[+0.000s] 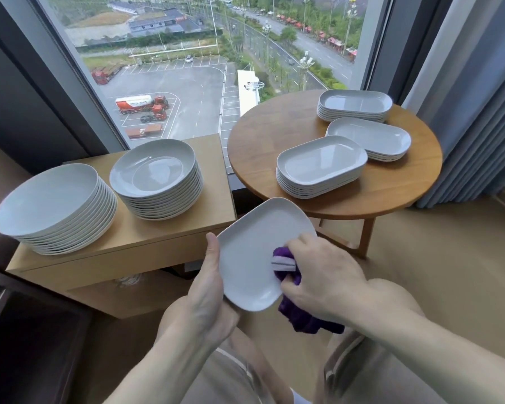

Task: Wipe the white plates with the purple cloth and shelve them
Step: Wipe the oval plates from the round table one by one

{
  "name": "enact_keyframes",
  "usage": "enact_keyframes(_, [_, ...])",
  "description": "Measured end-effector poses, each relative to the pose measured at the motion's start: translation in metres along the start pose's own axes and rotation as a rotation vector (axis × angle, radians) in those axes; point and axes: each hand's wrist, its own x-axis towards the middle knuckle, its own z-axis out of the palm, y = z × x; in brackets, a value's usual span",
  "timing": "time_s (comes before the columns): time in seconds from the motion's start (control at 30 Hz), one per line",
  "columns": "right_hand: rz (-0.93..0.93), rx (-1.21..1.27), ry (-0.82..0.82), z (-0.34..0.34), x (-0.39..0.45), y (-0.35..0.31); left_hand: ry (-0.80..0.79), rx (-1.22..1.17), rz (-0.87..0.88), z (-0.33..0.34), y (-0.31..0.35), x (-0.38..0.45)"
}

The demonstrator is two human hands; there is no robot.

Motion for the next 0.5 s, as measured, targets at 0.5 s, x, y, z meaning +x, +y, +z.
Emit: enact_keyframes(0.5, [-0.120,0.232,0.077,0.013,-0.015,-0.034,0.015,0.099,-0.079,0.017,-0.024,-0.006])
